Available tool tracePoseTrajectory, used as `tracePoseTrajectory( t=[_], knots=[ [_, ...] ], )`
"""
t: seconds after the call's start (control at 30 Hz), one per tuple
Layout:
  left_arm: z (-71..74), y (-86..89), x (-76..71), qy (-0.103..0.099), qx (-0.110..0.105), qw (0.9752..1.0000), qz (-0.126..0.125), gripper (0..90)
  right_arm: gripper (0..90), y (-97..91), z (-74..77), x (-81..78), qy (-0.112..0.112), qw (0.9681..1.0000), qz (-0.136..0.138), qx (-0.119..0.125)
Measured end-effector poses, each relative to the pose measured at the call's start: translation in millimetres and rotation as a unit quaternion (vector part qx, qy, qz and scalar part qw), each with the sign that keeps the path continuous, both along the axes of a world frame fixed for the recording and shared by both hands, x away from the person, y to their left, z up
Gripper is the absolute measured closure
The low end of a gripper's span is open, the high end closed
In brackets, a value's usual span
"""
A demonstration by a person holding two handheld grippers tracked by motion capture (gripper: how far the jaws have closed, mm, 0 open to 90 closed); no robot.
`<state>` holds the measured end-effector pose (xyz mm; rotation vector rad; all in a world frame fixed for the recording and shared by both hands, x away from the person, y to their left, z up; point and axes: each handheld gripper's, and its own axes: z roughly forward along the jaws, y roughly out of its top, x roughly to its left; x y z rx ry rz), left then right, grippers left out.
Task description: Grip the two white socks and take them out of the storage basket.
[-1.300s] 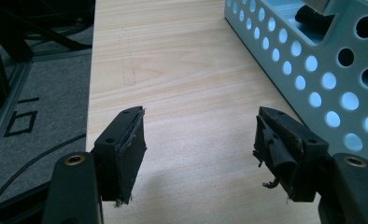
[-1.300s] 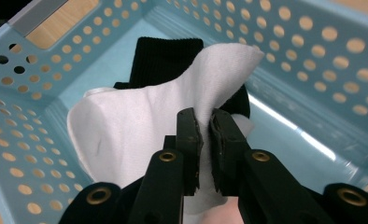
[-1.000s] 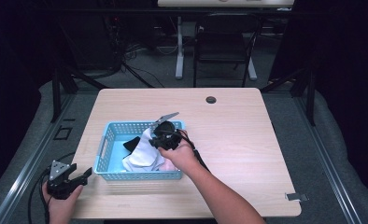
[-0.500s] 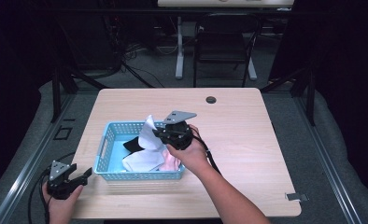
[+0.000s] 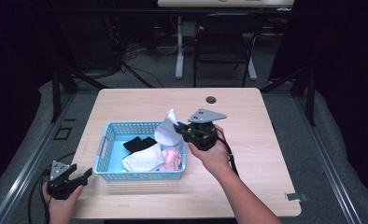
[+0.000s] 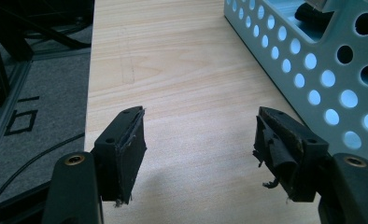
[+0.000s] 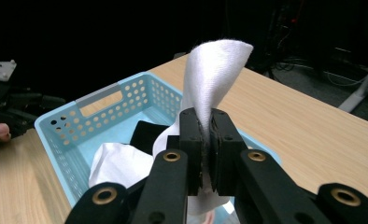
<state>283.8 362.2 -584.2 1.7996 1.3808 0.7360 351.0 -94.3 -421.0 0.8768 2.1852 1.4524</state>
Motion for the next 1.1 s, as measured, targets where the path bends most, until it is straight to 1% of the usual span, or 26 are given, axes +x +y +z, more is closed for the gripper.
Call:
tracePoseTrajectory(
  t=[0.03,0.1,0.13,0.17,0.2,0.23,0.27,0.33,0.4,0.5,0.57,0.63,0.7,0.77,0.8,0.87,0.93,0.97,1.1],
  knots=[
    [0.1,0.1,0.0,0.0,0.001,1.0,0.0,33.2,85.1,-5.8,1.4,-1.4,0.0,1.0,-0.005,0.006],
    [0.0,0.0,0.0,0.0,0.0,1.0,0.0,33.2,85.1,-17.6,4.5,-4.6,0.001,0.9998,-0.016,0.01],
    [0.0,0.0,-0.1,0.0,0.0,1.0,0.0,33.2,85.1,-30.0,7.1,-8.4,-0.001,0.9995,-0.029,0.015],
    [-0.3,-0.3,0.0,-0.002,-0.002,1.0,0.0,33.2,85.1,-30.0,7.1,-8.4,-0.001,0.9995,-0.029,0.015],
    [-0.1,-0.2,-0.1,-0.001,0.0,1.0,0.0,33.2,85.1,-43.5,9.1,-12.3,0.001,0.9991,-0.039,0.018],
    [-0.1,-0.3,-0.1,-0.002,0.0,1.0,-0.001,33.2,85.1,-43.5,9.1,-12.3,0.001,0.9991,-0.039,0.018],
    [0.0,-0.3,-0.1,-0.001,-0.001,1.0,-0.001,33.2,85.1,-49.9,9.9,-14.2,0.003,0.9988,-0.044,0.02],
    [0.0,-0.4,0.0,-0.001,-0.001,1.0,-0.002,33.2,85.1,-63.9,11.4,-19.1,0.0,0.998,-0.058,0.023],
    [0.0,-0.8,-0.2,-0.002,-0.003,1.0,0.0,33.2,85.1,-74.1,11.4,-22.7,-0.001,0.9974,-0.066,0.029],
    [0.1,-1.0,-0.1,-0.001,0.0,1.0,-0.002,33.2,85.1,-88.4,10.6,-27.5,-0.003,0.9959,-0.085,0.031],
    [0.2,-1.4,-0.2,-0.001,0.001,1.0,-0.001,33.2,85.1,-96.7,10.2,-30.6,-0.004,0.9953,-0.094,0.025],
    [0.2,-1.3,-0.3,-0.002,-0.002,1.0,-0.001,33.2,85.1,-102.8,8.6,-33.5,-0.004,0.9945,-0.101,0.029],
    [0.1,-1.0,-0.3,-0.002,-0.002,1.0,0.0,33.2,85.1,-107.6,6.5,-36.5,-0.006,0.9939,-0.108,0.023],
    [0.1,-0.8,-0.3,-0.001,-0.001,1.0,0.0,33.2,85.1,-110.9,3.4,-39.5,-0.005,0.9935,-0.113,0.016],
    [0.2,-0.8,-0.3,-0.001,0.0,1.0,-0.001,33.2,85.1,-111.7,1.2,-40.8,-0.003,0.9933,-0.114,0.016],
    [0.2,-1.1,-0.3,-0.002,-0.002,1.0,-0.001,33.2,85.0,-114.1,-6.2,-44.2,-0.002,0.9928,-0.119,0.008],
    [0.2,-1.1,-0.3,-0.002,-0.002,1.0,-0.001,33.2,85.0,-114.9,-8.6,-45.6,0.0,0.9926,-0.121,0.006],
    [0.3,-0.9,-0.4,-0.001,0.0,1.0,-0.001,33.2,85.0,-115.4,-11.9,-46.2,0.0,0.9924,-0.122,0.009],
    [0.2,-1.0,-0.4,-0.001,0.0,1.0,-0.001,33.2,85.0,-118.7,-26.8,-47.4,0.007,0.9909,-0.135,0.002]
  ],
)
